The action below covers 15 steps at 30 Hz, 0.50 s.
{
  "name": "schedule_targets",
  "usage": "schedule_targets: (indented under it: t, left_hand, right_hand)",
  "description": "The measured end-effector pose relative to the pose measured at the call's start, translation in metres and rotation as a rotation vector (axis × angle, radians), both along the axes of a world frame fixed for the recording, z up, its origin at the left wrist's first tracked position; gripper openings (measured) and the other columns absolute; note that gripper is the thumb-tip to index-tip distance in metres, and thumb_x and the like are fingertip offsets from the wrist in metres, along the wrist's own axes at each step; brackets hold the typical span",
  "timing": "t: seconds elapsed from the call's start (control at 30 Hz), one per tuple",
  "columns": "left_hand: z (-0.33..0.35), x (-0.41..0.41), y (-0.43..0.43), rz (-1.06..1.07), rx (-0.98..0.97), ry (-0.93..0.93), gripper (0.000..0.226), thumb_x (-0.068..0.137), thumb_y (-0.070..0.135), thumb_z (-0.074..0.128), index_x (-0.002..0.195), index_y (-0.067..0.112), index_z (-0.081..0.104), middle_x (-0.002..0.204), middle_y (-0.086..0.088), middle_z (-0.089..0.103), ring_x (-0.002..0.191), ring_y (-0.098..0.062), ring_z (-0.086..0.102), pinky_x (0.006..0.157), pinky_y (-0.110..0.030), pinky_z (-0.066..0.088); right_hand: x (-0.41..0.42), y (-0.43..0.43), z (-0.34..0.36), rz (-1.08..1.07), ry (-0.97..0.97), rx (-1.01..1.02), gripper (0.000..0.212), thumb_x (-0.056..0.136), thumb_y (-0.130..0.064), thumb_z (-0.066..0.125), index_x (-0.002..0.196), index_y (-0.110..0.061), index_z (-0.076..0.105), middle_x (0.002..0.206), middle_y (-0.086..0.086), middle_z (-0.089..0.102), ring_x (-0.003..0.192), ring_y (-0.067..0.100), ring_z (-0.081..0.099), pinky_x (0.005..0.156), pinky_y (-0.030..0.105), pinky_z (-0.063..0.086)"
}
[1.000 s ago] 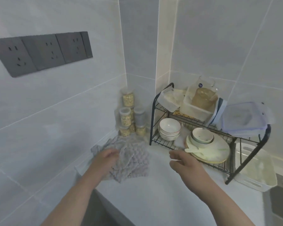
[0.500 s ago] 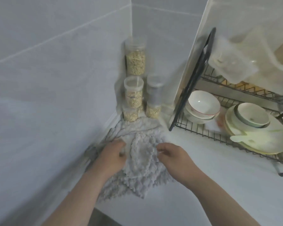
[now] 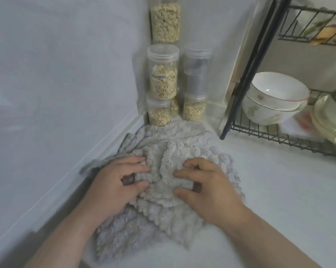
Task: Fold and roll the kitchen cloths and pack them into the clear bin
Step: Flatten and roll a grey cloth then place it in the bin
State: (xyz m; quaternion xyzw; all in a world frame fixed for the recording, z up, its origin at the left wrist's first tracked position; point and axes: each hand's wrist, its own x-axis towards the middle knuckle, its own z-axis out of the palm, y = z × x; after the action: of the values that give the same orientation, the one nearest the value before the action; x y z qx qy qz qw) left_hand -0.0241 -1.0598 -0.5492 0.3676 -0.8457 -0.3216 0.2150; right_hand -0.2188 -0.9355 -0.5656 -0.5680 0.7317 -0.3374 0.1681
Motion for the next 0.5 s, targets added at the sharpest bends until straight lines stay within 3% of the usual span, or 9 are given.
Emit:
schedule_targets:
  t: [0.1, 0.23, 0.33, 0.43, 0.5]
  left_hand:
    - [-0.005, -0.001, 0.004, 0.048, -0.063, 0.086, 0.038, 0.074, 0.016, 0.079, 0.080, 0.051, 0.068, 0.109, 0.033, 0.059, 0.106, 0.022, 0.049, 0.089, 0.008, 0.026]
    - [-0.007, -0.004, 0.011, 0.081, -0.133, 0.166, 0.028, 0.078, 0.014, 0.076, 0.083, 0.040, 0.068, 0.103, 0.033, 0.057, 0.097, 0.030, 0.047, 0.081, 0.010, 0.027]
    - [-0.006, -0.003, 0.017, 0.099, -0.204, 0.270, 0.026, 0.077, 0.014, 0.077, 0.081, 0.039, 0.068, 0.102, 0.028, 0.062, 0.098, 0.020, 0.054, 0.081, 0.007, 0.031]
    - [0.011, -0.006, 0.026, 0.104, -0.295, 0.298, 0.015, 0.080, 0.018, 0.075, 0.081, 0.032, 0.072, 0.101, 0.021, 0.064, 0.094, 0.008, 0.057, 0.079, 0.003, 0.034]
    - [0.033, -0.013, 0.036, 0.112, -0.329, 0.335, 0.006, 0.083, 0.020, 0.071, 0.082, 0.026, 0.072, 0.088, 0.020, 0.065, 0.080, 0.007, 0.057, 0.069, 0.001, 0.035]
  right_hand:
    - [-0.001, -0.001, -0.004, -0.007, 0.007, -0.051, 0.023, 0.076, -0.043, 0.075, 0.099, -0.040, 0.074, 0.105, -0.033, 0.046, 0.102, 0.004, 0.050, 0.090, 0.023, 0.043]
    - [-0.001, 0.000, -0.003, -0.024, 0.027, -0.095, 0.012, 0.081, -0.036, 0.073, 0.092, -0.036, 0.076, 0.099, -0.028, 0.051, 0.098, -0.004, 0.049, 0.084, 0.005, 0.034]
    - [0.005, 0.005, 0.010, -0.019, 0.035, -0.136, 0.013, 0.084, -0.029, 0.071, 0.095, -0.026, 0.077, 0.095, -0.022, 0.056, 0.091, -0.003, 0.053, 0.080, -0.002, 0.032]
    - [0.014, 0.021, 0.033, -0.012, 0.176, -0.136, 0.019, 0.093, -0.030, 0.059, 0.099, -0.020, 0.074, 0.101, -0.010, 0.062, 0.097, 0.004, 0.052, 0.090, 0.016, 0.041]
    - [0.027, 0.038, 0.054, -0.032, 0.200, -0.167, 0.031, 0.092, -0.045, 0.053, 0.107, -0.023, 0.070, 0.111, -0.011, 0.062, 0.108, 0.005, 0.052, 0.093, 0.025, 0.042]
